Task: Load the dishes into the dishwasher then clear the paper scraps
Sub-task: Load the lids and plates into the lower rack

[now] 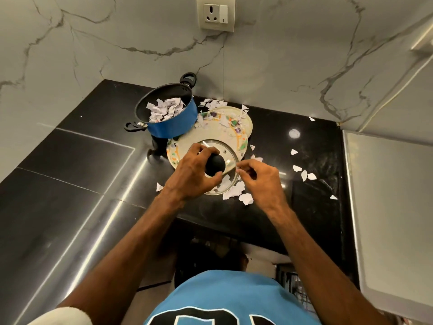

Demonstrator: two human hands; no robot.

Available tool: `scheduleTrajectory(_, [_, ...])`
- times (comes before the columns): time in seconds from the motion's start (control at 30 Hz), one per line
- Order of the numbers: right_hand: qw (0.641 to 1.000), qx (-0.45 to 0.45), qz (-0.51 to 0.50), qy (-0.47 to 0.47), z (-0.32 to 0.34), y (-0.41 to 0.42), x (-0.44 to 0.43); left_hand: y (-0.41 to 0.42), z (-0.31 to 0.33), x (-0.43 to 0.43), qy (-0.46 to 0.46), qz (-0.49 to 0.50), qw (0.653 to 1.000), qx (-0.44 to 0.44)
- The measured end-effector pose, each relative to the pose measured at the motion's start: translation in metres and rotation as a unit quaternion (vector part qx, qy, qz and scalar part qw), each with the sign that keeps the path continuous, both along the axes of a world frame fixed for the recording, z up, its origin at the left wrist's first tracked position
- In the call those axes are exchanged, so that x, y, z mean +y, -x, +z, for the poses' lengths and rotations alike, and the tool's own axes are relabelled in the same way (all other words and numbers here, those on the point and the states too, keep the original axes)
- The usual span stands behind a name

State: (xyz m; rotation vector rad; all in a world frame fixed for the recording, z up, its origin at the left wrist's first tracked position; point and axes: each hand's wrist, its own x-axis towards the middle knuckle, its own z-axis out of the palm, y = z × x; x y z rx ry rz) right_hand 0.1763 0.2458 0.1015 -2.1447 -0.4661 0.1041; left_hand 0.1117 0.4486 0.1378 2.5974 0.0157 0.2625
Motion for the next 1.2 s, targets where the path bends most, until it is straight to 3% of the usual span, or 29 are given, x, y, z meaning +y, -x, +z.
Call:
scheduleTrajectory(0.3, [0.997,0.038,-0.057,0.042,-0.008,0.094,-0.016,0.077,-0.017,-0.015,0.028,-0.035,0.999,0.030])
scheduleTrajectory(0.43, [0.989,0.071,-0.122,0.051,-0.014,0.121,-0.036,0.107,-0.024,-0.031,0.049,-0.054,0.993,0.093])
scheduleTrajectory(0.6, [0.958,0.164,-0.193,-0.135,-0.001,0.126,-0.061,0.130,-0.034,-0.046,0.081,-0.071,0.985,0.135])
scheduleTrajectory(0.7, [0.950,0.190,-0.218,-0.115,0.003,0.135,-0.074,0.136,-0.038,-0.055,0.116,-0.062,0.981,0.145])
scheduleTrajectory(0.87, [0.911,0.345,-0.156,-0.162,0.006,0.175,-0.086,0.139,-0.040,-0.082,0.140,-0.084,0.975,0.148])
scheduleTrajectory(1.0, [0.912,0.320,-0.172,-0.189,0.000,0.199,-0.113,0.143,-0.043,-0.107,0.138,-0.125,0.967,0.172])
scheduleTrajectory(1.2, [0.939,0.276,-0.162,-0.123,-0.005,0.230,-0.177,0.146,-0.049,-0.157,0.106,-0.203,0.951,0.207])
